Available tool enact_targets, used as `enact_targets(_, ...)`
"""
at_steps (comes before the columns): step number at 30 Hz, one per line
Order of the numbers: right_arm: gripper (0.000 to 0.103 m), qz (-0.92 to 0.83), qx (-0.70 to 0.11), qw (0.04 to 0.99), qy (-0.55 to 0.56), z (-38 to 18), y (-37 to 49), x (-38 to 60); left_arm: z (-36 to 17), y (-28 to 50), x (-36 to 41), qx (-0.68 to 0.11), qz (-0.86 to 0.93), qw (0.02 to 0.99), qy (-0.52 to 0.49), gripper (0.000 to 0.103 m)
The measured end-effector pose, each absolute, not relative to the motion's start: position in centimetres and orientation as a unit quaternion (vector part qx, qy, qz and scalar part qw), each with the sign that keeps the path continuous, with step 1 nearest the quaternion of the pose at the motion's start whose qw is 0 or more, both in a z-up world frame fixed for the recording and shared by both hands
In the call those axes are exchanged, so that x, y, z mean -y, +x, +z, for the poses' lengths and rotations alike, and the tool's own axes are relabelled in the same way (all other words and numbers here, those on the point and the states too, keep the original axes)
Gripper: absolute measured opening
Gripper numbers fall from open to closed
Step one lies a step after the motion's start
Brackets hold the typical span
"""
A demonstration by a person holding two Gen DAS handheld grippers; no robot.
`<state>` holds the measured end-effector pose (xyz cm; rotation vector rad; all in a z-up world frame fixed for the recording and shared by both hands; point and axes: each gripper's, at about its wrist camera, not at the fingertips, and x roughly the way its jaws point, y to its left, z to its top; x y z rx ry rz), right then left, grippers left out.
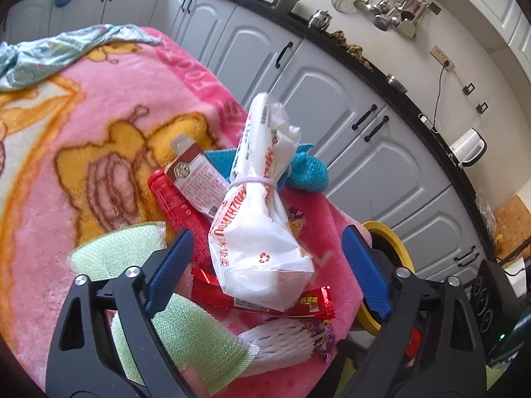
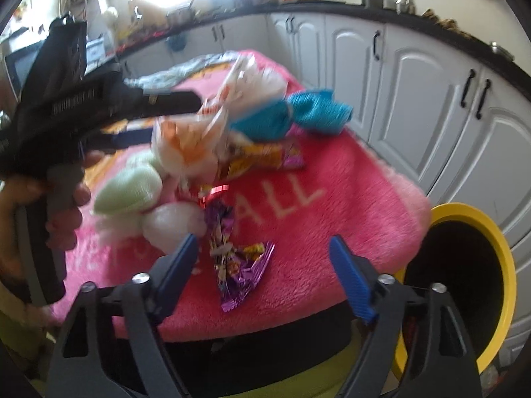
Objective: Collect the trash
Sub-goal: 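Grasp the white plastic bag with the left gripper while the right grasps a purple wrapper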
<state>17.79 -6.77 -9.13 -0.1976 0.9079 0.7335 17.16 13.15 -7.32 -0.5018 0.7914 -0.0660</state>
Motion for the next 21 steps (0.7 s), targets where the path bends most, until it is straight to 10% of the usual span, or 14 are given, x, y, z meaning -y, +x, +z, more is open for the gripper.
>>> enact_targets(21,0.039,0.379,-0.455,0.799,-0.102,-11.9,17.2,5.6,-8.8,17.1,-13.8,-0.397,-0.030,0.880,-0.261,0.040)
